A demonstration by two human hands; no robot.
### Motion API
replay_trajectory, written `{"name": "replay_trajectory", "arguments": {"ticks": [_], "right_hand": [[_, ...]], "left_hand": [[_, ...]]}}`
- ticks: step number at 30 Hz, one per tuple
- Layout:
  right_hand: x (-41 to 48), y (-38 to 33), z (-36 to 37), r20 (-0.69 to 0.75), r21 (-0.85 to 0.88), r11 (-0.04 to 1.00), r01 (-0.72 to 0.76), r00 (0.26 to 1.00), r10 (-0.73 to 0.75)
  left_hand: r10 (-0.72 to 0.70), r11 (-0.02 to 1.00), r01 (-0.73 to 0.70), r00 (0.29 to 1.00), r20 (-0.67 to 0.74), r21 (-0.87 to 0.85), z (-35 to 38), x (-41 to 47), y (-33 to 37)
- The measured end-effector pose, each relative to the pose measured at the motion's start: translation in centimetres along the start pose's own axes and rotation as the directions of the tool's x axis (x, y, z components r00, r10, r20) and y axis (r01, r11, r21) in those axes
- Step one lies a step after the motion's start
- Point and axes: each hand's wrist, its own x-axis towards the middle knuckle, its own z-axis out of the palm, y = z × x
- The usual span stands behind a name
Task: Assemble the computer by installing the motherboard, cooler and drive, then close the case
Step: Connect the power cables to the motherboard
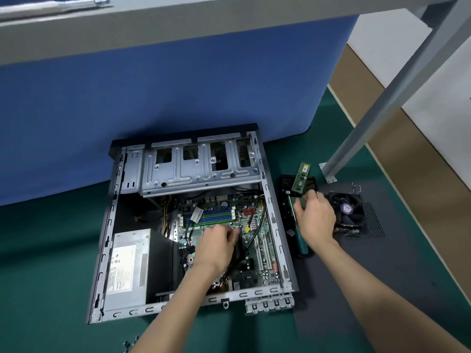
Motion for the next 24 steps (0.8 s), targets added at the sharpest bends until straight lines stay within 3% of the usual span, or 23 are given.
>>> {"name": "replay_trajectory", "arguments": {"ticks": [2,4,6,10,15,20,24], "right_hand": [[2.3,-0.6,0.6,0.048,-0.041,0.998,0.045,0.998,-0.043],[4.2,-1.1,1.3,0.132,-0.086,0.995,0.048,0.991,-0.037],[5.6,-1.5,1.9,0.226,-0.143,0.989,0.047,0.974,-0.013],[6.8,-1.7,3.2,0.324,-0.243,0.968,0.065,0.946,0.018],[7.5,-1.2,3.9,0.262,-0.237,0.971,0.036,0.965,0.028],[7.9,-1.4,3.4,0.167,-0.060,0.996,-0.069,0.983,0.078],[7.5,-2.0,1.7,-0.007,0.156,0.968,-0.198,0.979,0.202]], "left_hand": [[0.108,0.993,-0.113,0.970,-0.216,-0.011,-0.5,0.5,0.7],[0.253,0.967,-0.235,0.859,-0.444,0.096,-1.4,1.3,1.6],[0.340,0.940,-0.262,0.764,-0.548,0.218,-2.2,2.6,2.4],[0.341,0.936,-0.238,0.789,-0.511,0.258,-3.6,5.1,2.3],[0.368,0.928,-0.285,0.795,-0.482,0.239,-3.9,6.7,1.0],[0.363,0.932,-0.295,0.777,-0.515,0.212,-3.7,6.5,0.9],[0.367,0.930,-0.315,0.776,-0.513,0.189,-3.8,6.0,1.0]]}}
